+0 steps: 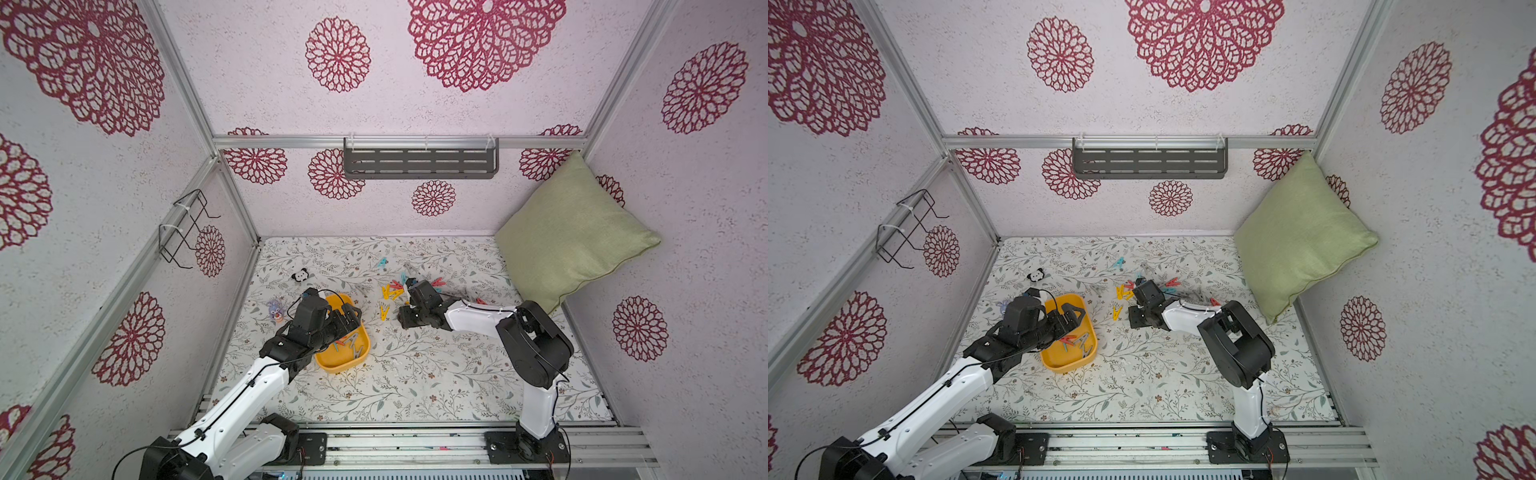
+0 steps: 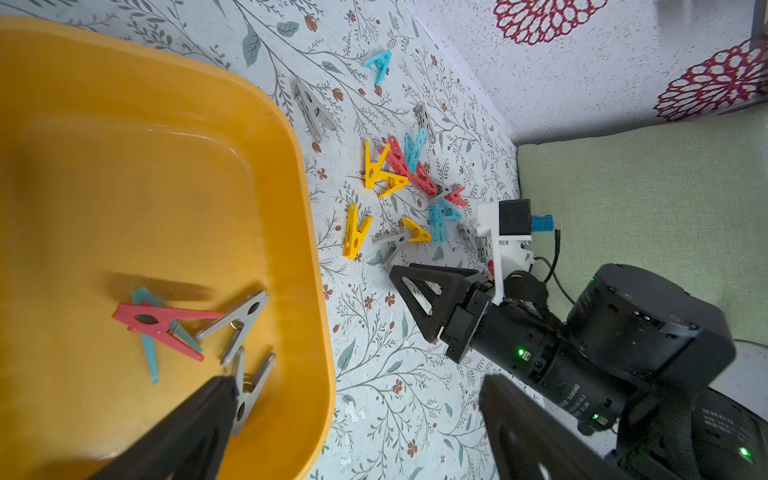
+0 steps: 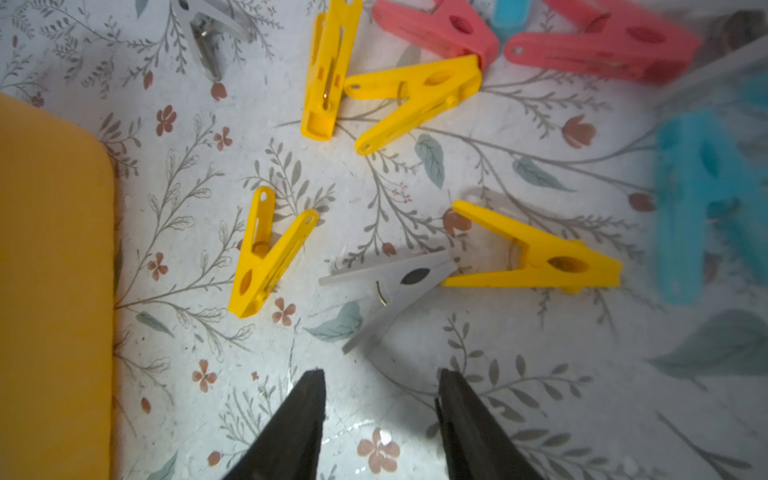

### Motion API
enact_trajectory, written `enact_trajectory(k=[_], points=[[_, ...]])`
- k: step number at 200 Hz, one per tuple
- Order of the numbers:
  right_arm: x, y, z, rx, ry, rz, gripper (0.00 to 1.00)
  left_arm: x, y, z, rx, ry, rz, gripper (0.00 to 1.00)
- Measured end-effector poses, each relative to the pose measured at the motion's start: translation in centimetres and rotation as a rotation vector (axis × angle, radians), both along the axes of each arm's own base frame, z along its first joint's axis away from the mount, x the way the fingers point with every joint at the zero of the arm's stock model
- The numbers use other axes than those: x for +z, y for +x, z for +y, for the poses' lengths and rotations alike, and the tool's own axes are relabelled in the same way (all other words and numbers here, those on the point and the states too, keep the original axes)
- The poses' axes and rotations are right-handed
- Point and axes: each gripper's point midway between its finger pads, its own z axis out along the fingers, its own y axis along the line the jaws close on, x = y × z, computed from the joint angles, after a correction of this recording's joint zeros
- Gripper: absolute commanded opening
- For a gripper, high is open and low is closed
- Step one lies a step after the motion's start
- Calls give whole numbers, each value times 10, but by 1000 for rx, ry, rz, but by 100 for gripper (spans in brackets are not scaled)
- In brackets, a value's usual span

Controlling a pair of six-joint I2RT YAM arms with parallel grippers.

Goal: Put the clothespins into the storage box
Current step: Pick up the clothespin from the center of the board.

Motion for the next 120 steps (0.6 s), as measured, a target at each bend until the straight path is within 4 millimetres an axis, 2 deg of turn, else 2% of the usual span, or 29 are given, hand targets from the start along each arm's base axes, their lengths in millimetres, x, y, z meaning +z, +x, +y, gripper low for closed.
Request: enact_trajectory(k=[45, 120], points=[[-1, 10, 9, -4, -4, -13, 52, -3, -1, 2, 6, 8, 4, 99], [-7, 21, 11, -22, -61, -39, 33, -3, 0, 3, 10, 11, 3, 98]])
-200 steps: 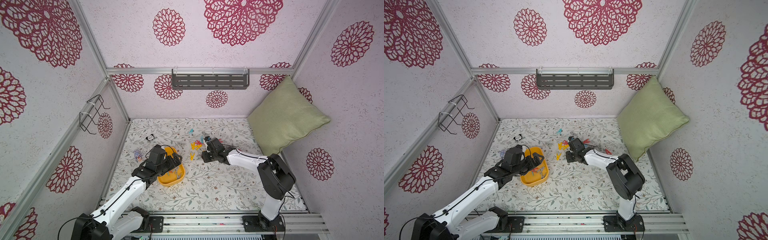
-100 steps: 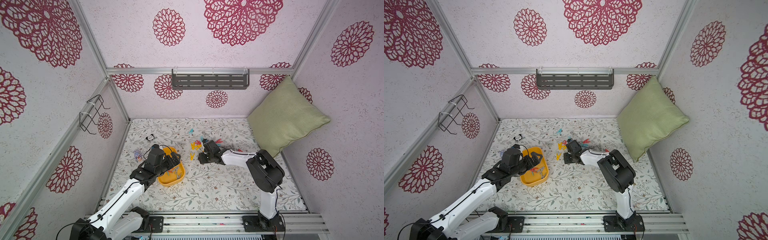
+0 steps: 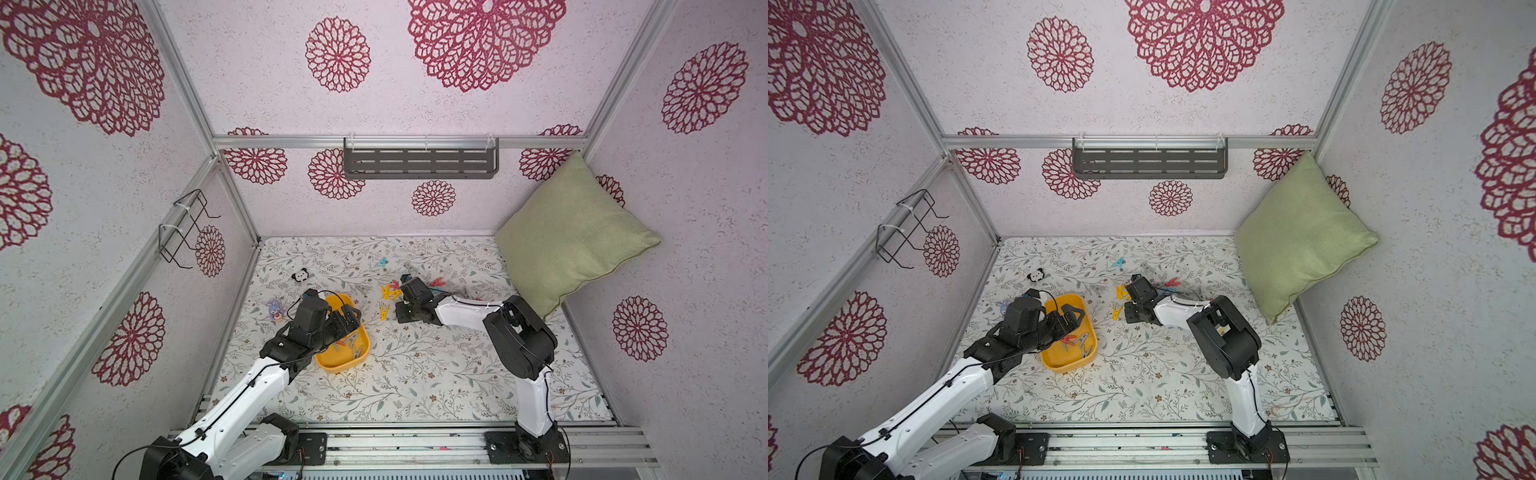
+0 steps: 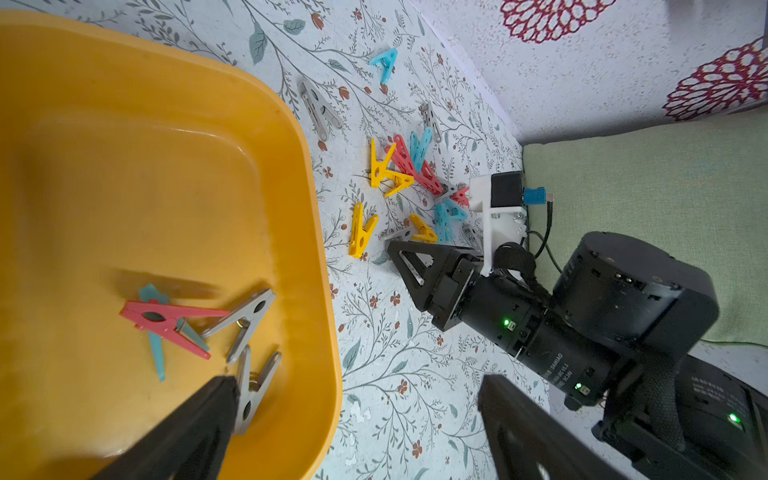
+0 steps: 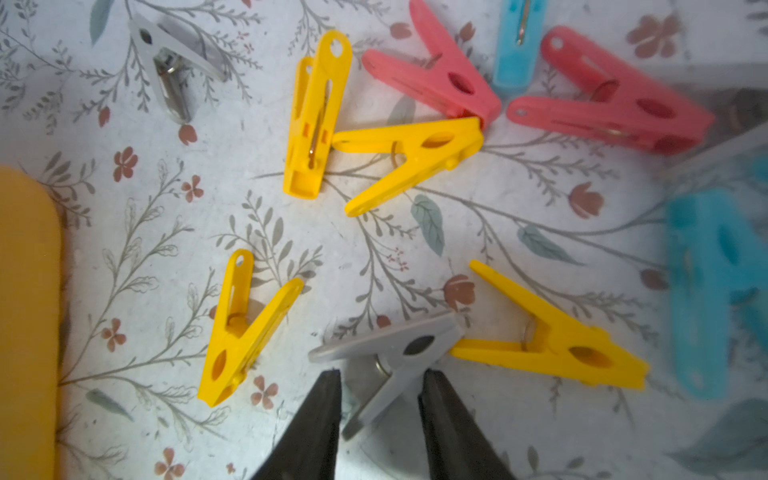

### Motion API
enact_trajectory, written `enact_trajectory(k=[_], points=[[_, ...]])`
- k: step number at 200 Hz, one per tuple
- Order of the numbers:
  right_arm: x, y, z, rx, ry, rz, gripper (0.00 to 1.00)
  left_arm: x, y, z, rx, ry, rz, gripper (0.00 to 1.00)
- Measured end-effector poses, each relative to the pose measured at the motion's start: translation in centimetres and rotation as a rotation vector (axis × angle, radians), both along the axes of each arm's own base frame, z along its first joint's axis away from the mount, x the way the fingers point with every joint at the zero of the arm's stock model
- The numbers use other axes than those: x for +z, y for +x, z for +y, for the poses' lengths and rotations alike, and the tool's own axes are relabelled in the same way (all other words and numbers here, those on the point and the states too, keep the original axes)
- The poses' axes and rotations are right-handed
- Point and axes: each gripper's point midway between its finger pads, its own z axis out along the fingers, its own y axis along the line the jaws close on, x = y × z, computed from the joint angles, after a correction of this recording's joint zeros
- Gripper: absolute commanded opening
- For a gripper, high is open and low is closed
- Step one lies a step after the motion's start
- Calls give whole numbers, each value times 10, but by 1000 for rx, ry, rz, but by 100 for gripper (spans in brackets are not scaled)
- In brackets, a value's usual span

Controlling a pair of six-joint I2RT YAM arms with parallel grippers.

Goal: Put the clothespins into the storage box
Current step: Pick up the clothespin from the center of the board.

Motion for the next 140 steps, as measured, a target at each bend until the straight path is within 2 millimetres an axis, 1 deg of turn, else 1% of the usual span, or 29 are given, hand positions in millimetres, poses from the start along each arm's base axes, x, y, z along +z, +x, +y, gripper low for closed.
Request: enact_trajectory(k=[20, 47, 78, 113, 140], points=[[0, 0, 0, 3, -8, -3, 27, 0, 0, 0, 0, 0, 0, 98], [-1, -2, 0, 4, -15, -3, 15, -1, -1, 1, 1, 0, 0, 98], [-2, -5, 2, 9, -22, -8, 8, -3, -2, 2, 2, 2, 2, 98], [1, -14, 3, 31, -36, -4, 4, 5, -3, 5, 14, 1, -26, 99], [13, -22, 10, 65, -37, -15, 3, 9, -6, 12, 32, 11, -34, 98]])
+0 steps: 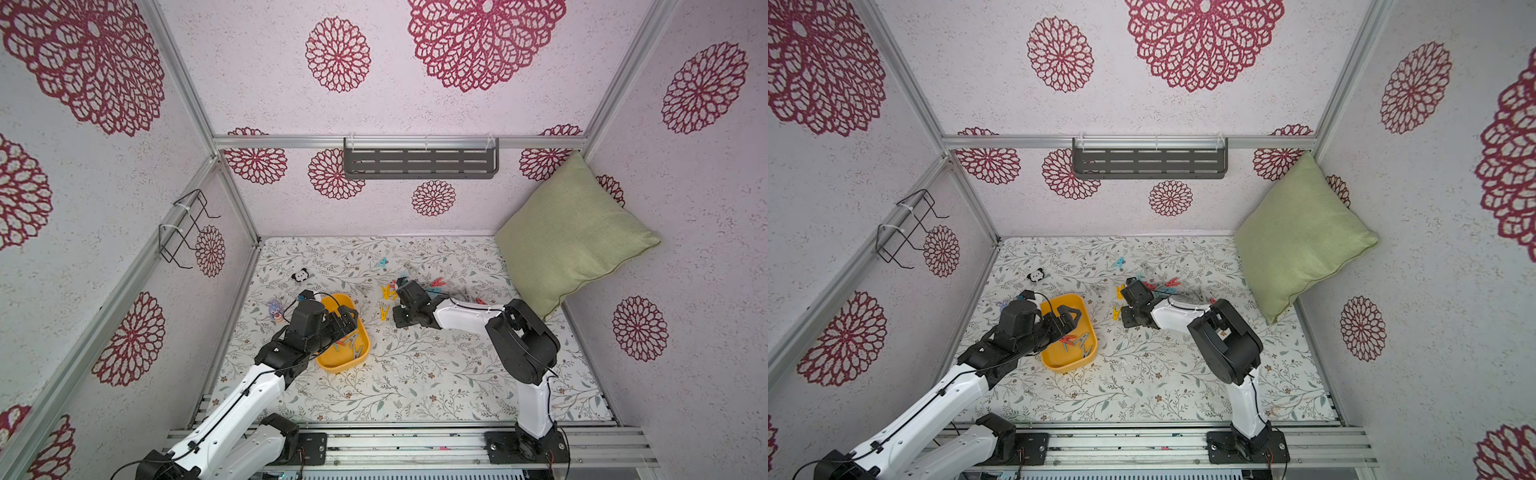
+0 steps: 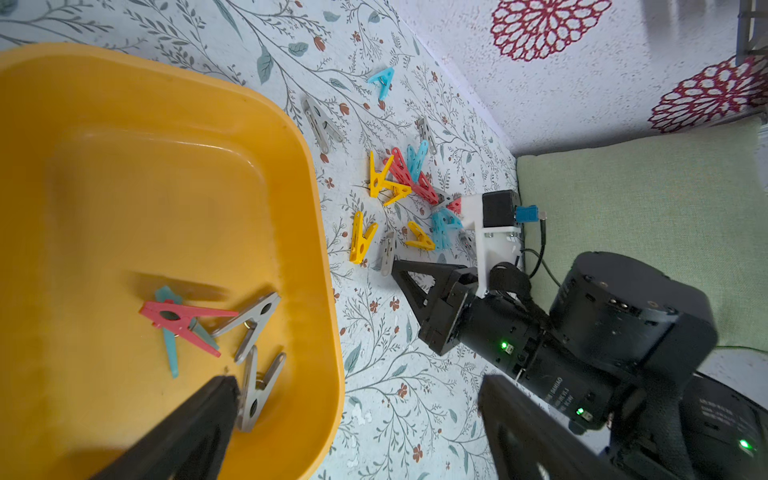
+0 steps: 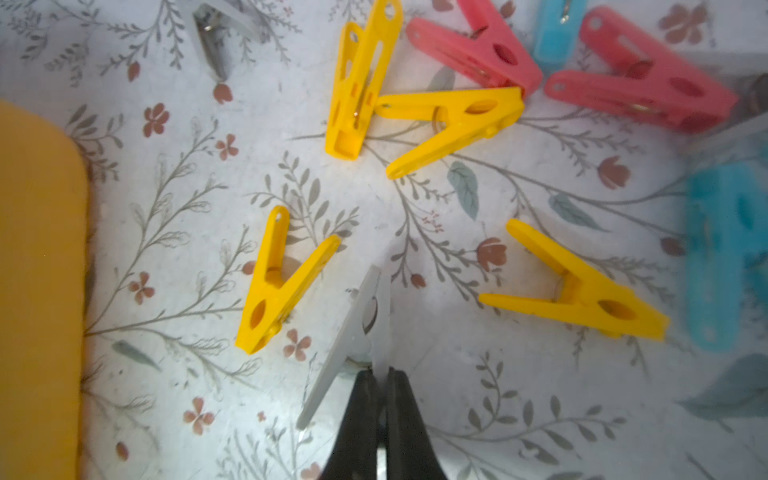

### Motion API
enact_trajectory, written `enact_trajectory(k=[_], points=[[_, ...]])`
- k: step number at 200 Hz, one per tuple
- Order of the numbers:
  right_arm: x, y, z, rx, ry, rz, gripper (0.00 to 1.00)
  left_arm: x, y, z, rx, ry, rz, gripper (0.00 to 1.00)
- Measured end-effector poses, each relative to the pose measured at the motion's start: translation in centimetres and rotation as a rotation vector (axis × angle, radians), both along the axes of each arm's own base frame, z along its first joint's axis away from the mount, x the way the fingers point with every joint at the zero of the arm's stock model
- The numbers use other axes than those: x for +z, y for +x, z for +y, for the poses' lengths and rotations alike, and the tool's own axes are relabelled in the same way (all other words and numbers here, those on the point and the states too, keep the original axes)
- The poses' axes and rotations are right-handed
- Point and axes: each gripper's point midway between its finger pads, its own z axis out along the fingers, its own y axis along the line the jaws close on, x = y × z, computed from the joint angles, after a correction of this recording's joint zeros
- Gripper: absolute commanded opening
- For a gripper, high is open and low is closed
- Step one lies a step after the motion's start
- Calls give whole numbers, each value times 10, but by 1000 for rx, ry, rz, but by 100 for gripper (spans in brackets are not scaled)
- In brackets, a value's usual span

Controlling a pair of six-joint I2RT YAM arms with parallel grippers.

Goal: Put the clothespins into the storage box
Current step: Pick up the clothespin from the center of the board, then place the clothespin in the storage box.

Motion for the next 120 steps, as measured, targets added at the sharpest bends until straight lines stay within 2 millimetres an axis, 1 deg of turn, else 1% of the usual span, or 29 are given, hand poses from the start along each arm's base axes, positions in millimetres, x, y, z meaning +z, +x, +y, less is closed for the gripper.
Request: enact_trajectory(k=[20, 41, 72, 92, 106, 120], points=[[14, -4, 14, 38, 9, -19, 3, 3, 0, 12, 28, 4, -4, 98], [34, -11, 38, 98, 25, -50, 3, 9, 0, 32, 82, 0, -17, 97], [70, -28, 82, 206, 64, -104, 3, 20, -3, 64, 165, -8, -42, 97], [92, -39, 113, 275, 101, -133, 3, 22, -7, 79, 203, -13, -44, 97], [98, -44, 132, 316, 115, -146, 3, 23, -8, 86, 221, -22, -45, 97], [93, -50, 150, 352, 119, -138, 3, 20, -11, 92, 236, -33, -42, 97]])
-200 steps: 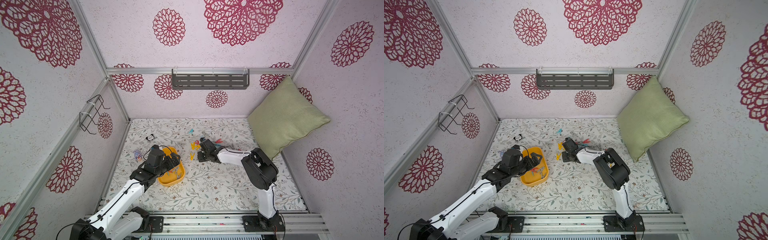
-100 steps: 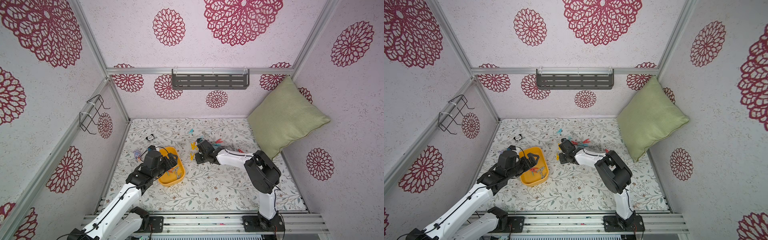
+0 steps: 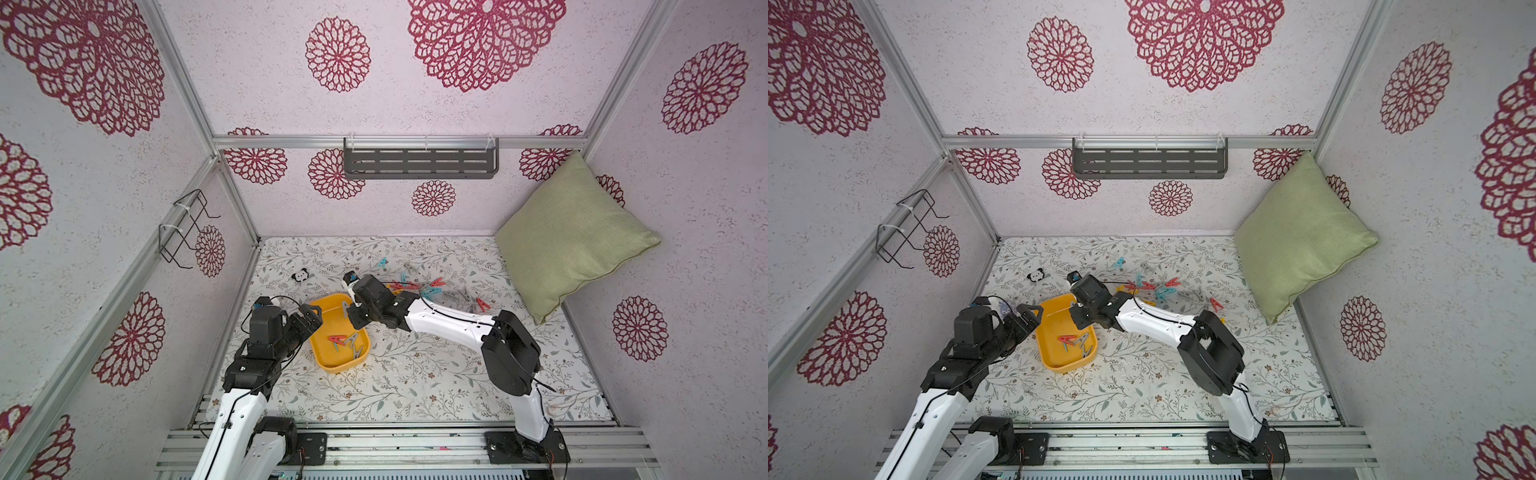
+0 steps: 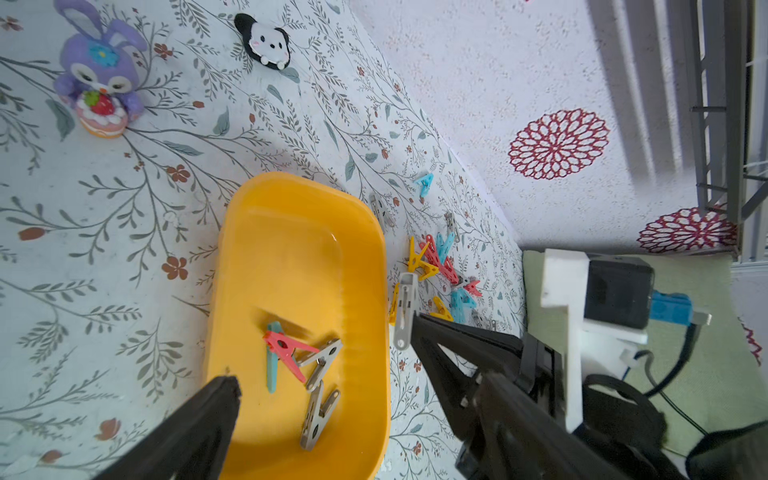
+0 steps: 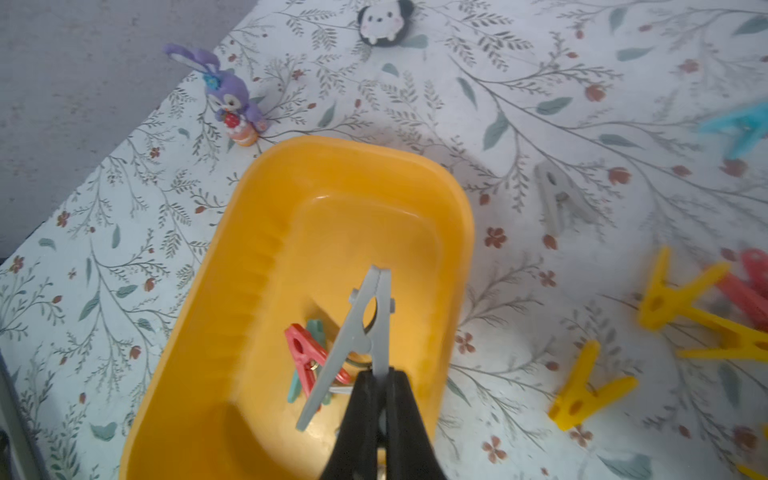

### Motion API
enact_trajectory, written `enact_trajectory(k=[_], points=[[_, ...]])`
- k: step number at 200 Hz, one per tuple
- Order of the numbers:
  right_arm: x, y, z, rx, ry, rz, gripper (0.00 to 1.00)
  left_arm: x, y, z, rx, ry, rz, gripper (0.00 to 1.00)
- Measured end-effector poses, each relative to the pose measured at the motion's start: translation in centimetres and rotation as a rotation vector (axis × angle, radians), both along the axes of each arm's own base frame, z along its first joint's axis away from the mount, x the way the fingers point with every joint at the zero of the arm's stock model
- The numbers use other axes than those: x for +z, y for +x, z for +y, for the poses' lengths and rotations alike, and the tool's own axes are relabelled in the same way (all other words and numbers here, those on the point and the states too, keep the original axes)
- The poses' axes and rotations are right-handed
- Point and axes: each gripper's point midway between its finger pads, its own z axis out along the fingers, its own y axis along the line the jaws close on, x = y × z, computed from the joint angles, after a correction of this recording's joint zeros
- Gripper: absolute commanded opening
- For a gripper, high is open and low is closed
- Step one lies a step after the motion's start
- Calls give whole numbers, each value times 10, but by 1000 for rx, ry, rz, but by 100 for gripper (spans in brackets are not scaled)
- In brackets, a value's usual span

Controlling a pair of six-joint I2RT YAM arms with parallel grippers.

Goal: Put the clothespins into the storage box
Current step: Place the clothespin in the storage box, then pick up the clothespin from the center of the board.

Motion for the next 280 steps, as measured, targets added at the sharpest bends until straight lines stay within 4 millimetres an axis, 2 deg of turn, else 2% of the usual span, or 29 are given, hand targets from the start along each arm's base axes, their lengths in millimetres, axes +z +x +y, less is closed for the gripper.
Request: enact_trajectory(k=[25, 56, 78, 100, 146, 167, 194, 217, 236, 258, 280], points=[[-31, -9, 24, 53, -41, 33, 4, -17, -9, 7, 19, -20, 31, 97], [-80, -13, 33, 77, -115, 98, 11, -27, -20, 9, 28, -41, 49, 97], [-89, -14, 36, 88, -131, 112, 23, -27, -25, 8, 24, -51, 41, 97], [-84, -13, 38, 93, -124, 104, 30, -26, -26, 6, 16, -59, 36, 97], [-72, -10, 38, 94, -119, 78, 34, -29, -25, 3, 1, -76, 54, 98], [-55, -7, 35, 80, -110, 48, 35, -26, -23, 1, -7, -86, 57, 98], [-21, 0, 25, 49, -86, -3, 35, -20, -20, -2, -21, -100, 49, 99], [4, 9, 6, 8, -63, -37, 35, -19, -17, -5, -31, -113, 44, 100], [11, 19, -16, -37, -58, -45, 35, -21, -15, -10, -49, -119, 54, 100], [5, 36, -46, -105, -62, -34, 35, -21, -11, -24, -93, -111, 63, 100], [-15, 52, -77, -183, -87, -5, 35, -23, -7, -42, -150, -92, 79, 99]])
